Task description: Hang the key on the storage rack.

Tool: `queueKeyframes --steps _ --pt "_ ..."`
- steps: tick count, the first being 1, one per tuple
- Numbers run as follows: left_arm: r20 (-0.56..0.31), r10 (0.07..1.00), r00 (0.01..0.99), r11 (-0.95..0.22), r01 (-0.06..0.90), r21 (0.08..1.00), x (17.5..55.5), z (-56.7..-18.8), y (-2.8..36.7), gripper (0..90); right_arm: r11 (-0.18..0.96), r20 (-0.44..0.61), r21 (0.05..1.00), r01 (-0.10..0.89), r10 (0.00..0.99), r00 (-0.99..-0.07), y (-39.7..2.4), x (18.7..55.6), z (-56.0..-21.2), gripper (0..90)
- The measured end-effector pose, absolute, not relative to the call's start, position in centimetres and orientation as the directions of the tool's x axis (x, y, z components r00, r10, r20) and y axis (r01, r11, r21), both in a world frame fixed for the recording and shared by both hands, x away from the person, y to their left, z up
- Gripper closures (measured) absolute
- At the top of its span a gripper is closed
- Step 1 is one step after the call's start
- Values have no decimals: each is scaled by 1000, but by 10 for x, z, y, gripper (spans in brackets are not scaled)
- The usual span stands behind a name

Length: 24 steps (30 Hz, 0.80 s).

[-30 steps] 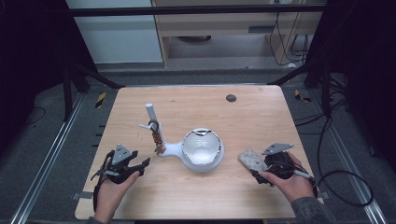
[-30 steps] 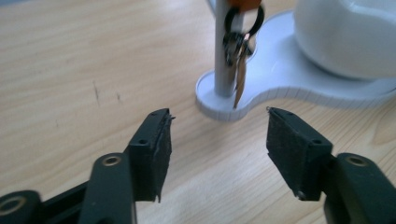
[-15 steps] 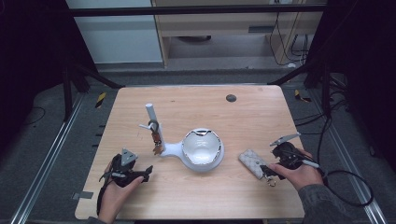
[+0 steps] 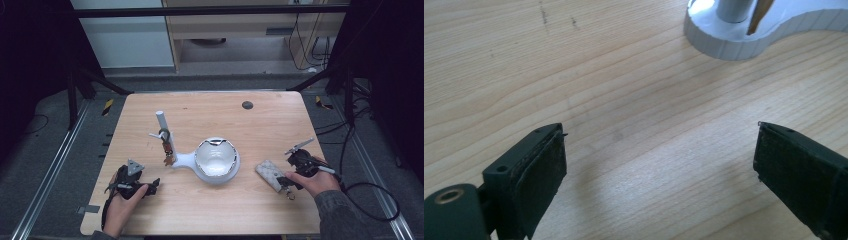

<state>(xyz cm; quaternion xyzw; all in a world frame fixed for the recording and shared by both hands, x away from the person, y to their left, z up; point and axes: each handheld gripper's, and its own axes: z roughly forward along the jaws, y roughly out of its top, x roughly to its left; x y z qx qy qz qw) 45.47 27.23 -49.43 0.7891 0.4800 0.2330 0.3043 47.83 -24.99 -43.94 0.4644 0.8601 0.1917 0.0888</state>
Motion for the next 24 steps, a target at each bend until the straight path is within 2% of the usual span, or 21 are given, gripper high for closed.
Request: queueKeyframes --steps 24 --pt "52 912 406 -328 649 686 460 -502 280 59 519 62 336 786 820 -569 -244 473 -457 221"
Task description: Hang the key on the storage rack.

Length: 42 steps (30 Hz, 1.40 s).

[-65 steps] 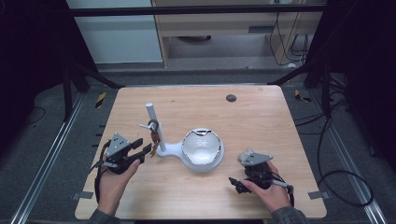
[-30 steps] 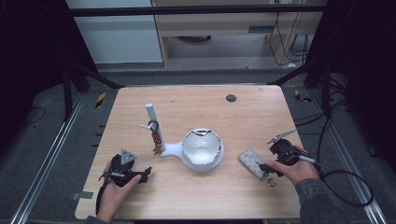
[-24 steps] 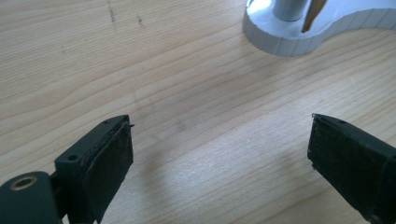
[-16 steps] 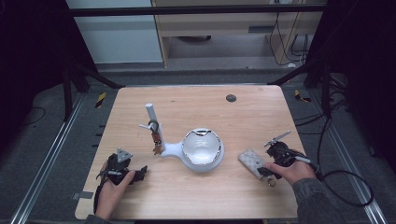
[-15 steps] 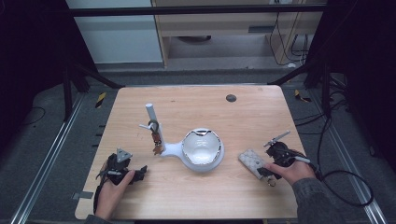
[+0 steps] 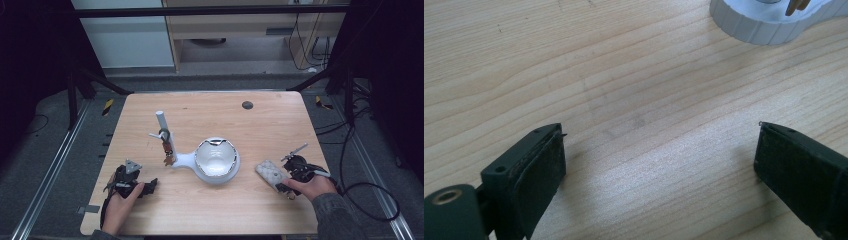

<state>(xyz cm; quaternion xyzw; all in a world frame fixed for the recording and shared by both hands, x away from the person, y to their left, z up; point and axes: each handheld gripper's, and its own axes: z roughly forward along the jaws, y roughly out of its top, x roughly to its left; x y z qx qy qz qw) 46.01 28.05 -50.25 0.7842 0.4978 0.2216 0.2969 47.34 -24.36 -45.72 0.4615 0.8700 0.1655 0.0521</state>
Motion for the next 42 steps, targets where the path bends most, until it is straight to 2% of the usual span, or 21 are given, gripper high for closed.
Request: queueKeyframes --steps 10,19,29,35,42 --pt "26 911 413 -316 652 689 461 -504 280 52 534 70 334 777 807 -586 -233 477 -464 192" --pt "27 907 421 -322 649 689 460 -504 279 47 533 67 315 785 813 -579 -232 481 -469 217" --pt "24 903 429 -324 644 693 460 -505 277 43 565 17 295 771 803 -595 -227 482 -470 297" --pt "24 903 429 -323 642 695 460 -506 277 35 580 -1 321 749 791 -612 -229 479 -452 314" --pt "23 902 432 -322 636 701 460 -507 278 22 613 -42 368 699 762 -646 -223 467 -411 315"
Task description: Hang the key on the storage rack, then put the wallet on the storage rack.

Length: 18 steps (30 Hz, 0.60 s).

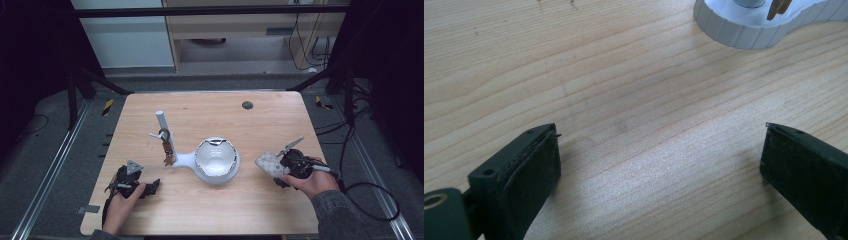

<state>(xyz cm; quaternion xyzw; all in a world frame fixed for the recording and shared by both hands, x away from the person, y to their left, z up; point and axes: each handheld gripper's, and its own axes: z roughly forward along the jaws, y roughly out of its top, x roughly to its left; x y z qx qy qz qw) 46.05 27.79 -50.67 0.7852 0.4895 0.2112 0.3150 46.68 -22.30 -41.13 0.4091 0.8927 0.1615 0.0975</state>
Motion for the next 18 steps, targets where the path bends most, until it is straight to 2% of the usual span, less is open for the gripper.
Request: queueKeyframes --steps 18 --pt "25 902 431 -318 624 714 460 -509 278 10 714 -99 376 591 665 -740 -183 450 -365 316"
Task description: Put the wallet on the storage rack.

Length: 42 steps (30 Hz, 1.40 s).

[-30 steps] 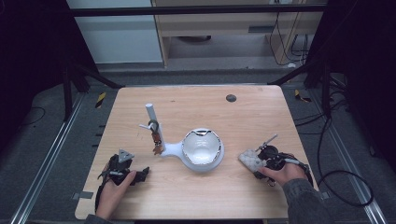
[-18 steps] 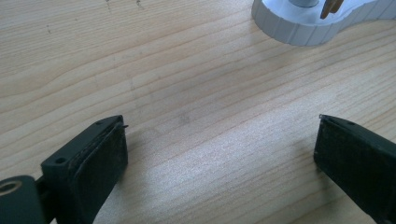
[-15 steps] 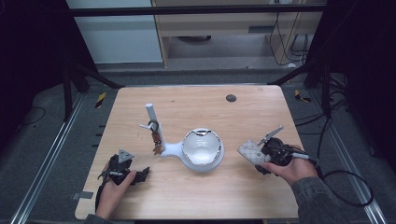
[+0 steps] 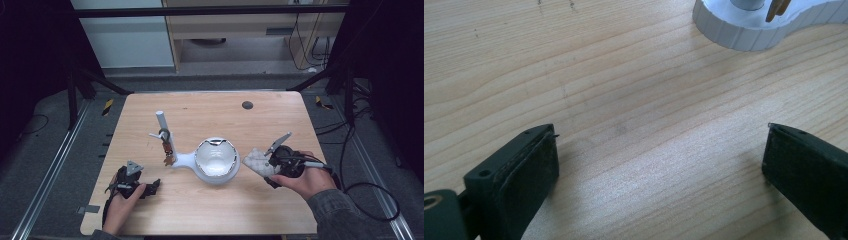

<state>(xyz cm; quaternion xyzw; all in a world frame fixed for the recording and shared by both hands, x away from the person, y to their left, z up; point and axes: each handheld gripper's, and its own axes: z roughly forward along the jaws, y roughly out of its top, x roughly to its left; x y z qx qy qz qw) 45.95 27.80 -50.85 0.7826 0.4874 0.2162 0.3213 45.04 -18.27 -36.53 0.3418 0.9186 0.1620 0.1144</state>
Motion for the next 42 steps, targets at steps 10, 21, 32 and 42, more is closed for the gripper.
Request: queueKeyframes --steps 10,21,32,42 --pt "24 902 432 -317 623 715 460 -509 278 4 772 -122 348 532 600 -791 -155 441 -354 317" --pt "24 900 435 -321 624 712 460 -509 278 0 824 -130 310 475 532 -837 -112 452 -349 318" --pt "24 899 438 -323 625 710 460 -509 278 0 847 -123 268 459 502 -856 -79 472 -352 318" --pt "24 899 438 -323 625 710 460 -509 278 0 853 -102 257 454 491 -865 -69 479 -356 318"
